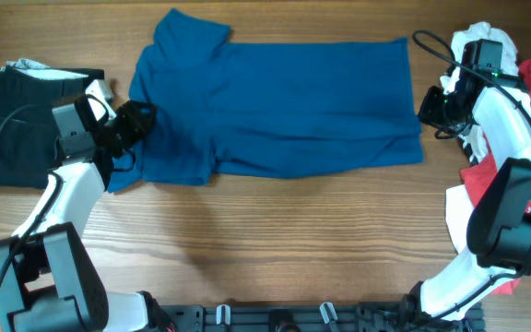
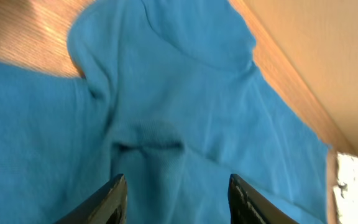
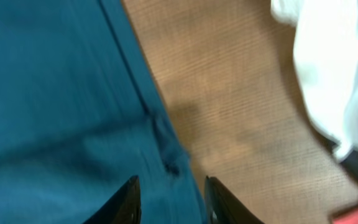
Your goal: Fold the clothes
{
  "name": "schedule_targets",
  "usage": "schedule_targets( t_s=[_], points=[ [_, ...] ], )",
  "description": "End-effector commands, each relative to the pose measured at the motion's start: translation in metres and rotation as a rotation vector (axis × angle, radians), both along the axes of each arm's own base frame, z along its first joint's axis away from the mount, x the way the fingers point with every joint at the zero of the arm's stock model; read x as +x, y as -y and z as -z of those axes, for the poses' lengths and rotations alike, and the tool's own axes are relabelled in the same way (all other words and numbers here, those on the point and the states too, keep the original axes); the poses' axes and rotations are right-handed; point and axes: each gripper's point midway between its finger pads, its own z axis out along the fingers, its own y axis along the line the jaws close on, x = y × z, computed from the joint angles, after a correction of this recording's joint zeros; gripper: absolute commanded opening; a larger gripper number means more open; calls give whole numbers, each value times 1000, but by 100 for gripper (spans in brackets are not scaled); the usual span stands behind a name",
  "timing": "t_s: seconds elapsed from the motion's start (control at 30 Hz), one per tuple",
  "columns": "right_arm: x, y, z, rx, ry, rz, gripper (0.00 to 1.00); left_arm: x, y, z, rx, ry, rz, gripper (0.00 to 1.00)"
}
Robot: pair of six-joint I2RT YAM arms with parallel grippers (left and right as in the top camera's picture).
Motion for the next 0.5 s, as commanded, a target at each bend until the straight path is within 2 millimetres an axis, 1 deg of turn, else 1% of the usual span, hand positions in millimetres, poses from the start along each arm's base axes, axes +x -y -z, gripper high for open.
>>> schedule_targets(
  t_s=[0.0, 0.03, 0.07, 0.1, 0.13, 0.2, 0.23, 0.27, 0.3, 0.33, 0.4, 0.43, 0.47],
  points=[
    [-31, -7, 12, 28, -137, 10, 36, -25, 25, 18, -59, -123, 103, 53],
    [-40, -11, 16, 50, -169, -1, 38, -37, 25, 29, -41, -196, 94, 55],
    [-50, -17, 22, 76, -199, -23, 41, -53, 21, 43, -14, -291, 63, 59],
    [-59, -21, 30, 91, -223, -26, 45, -70, 17, 55, 14, -379, 40, 60],
    [-64, -22, 38, 93, -232, -30, 47, -82, 19, 61, 6, -438, 39, 63],
    [-68, -23, 45, 94, -235, -29, 47, -96, 22, 65, -11, -499, 45, 65],
    [-68, -23, 48, 93, -231, -28, 44, -100, 23, 66, -14, -516, 46, 66],
    [-67, -23, 48, 93, -228, -29, 38, -102, 24, 67, -15, -526, 47, 64],
    [-67, -23, 48, 92, -227, -28, 29, -102, 24, 67, -13, -525, 51, 57],
    [-67, -23, 48, 92, -227, -28, 23, -101, 23, 66, -12, -520, 52, 50],
    [-67, -23, 48, 93, -228, -23, 24, -100, 23, 66, -10, -513, 51, 50],
    [-67, -23, 48, 93, -228, -20, 25, -100, 23, 66, -10, -514, 51, 51],
    [-68, -23, 48, 94, -230, -21, 25, -101, 23, 66, -11, -518, 51, 55]
  ],
)
